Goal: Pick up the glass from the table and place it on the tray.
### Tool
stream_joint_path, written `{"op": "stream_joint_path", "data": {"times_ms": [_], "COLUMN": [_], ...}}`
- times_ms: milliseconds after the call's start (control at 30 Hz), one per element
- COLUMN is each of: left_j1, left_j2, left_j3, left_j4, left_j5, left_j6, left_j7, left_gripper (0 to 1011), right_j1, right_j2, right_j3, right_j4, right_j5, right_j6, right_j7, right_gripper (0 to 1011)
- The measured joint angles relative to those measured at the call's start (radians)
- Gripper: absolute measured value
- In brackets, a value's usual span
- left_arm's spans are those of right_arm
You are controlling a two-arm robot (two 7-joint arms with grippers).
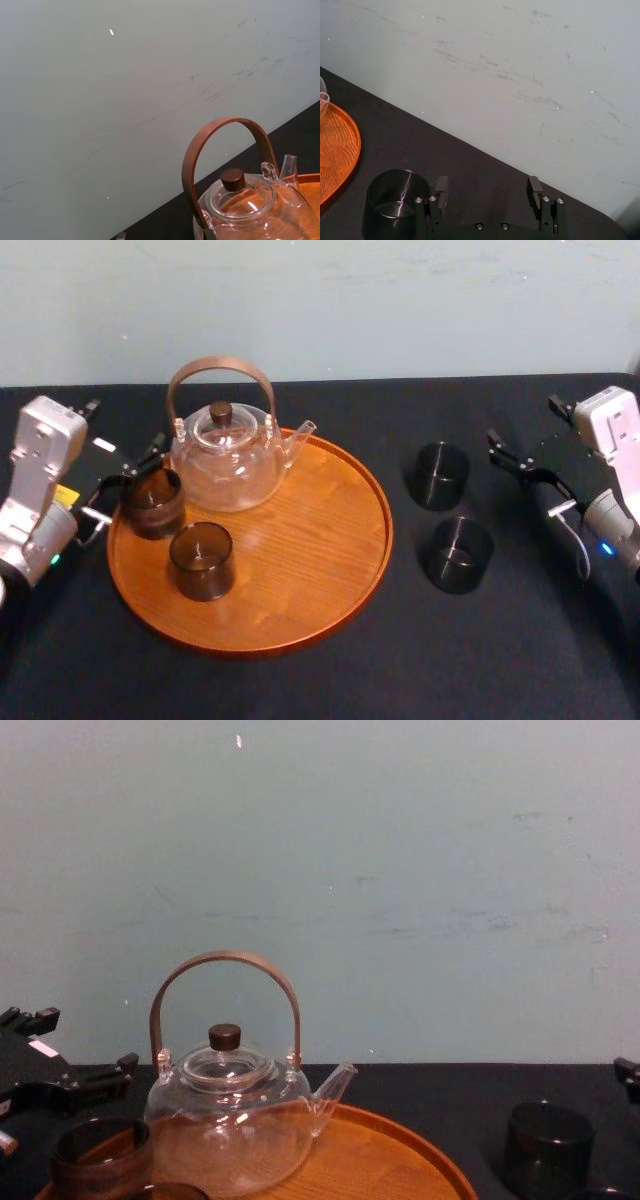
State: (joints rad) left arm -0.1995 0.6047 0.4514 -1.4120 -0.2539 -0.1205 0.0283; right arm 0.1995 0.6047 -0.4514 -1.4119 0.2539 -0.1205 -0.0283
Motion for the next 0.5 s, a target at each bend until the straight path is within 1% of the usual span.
{"op": "stream_joint_path", "data": {"times_ms": [500], "left_j1": [0.000], "left_j2": [0.000], "left_j3": [0.000], "left_j4": [0.000], "left_j5": [0.000], "left_j6": [0.000], "left_j7": [0.000], "left_gripper": [1001], "right_j1": [0.000], "right_j2": [0.000], "right_j3": [0.000], "right_j4": [0.000], "right_j5": [0.000], "right_j6": [0.000], "right_j7": [0.000], "right_gripper": [1003]}}
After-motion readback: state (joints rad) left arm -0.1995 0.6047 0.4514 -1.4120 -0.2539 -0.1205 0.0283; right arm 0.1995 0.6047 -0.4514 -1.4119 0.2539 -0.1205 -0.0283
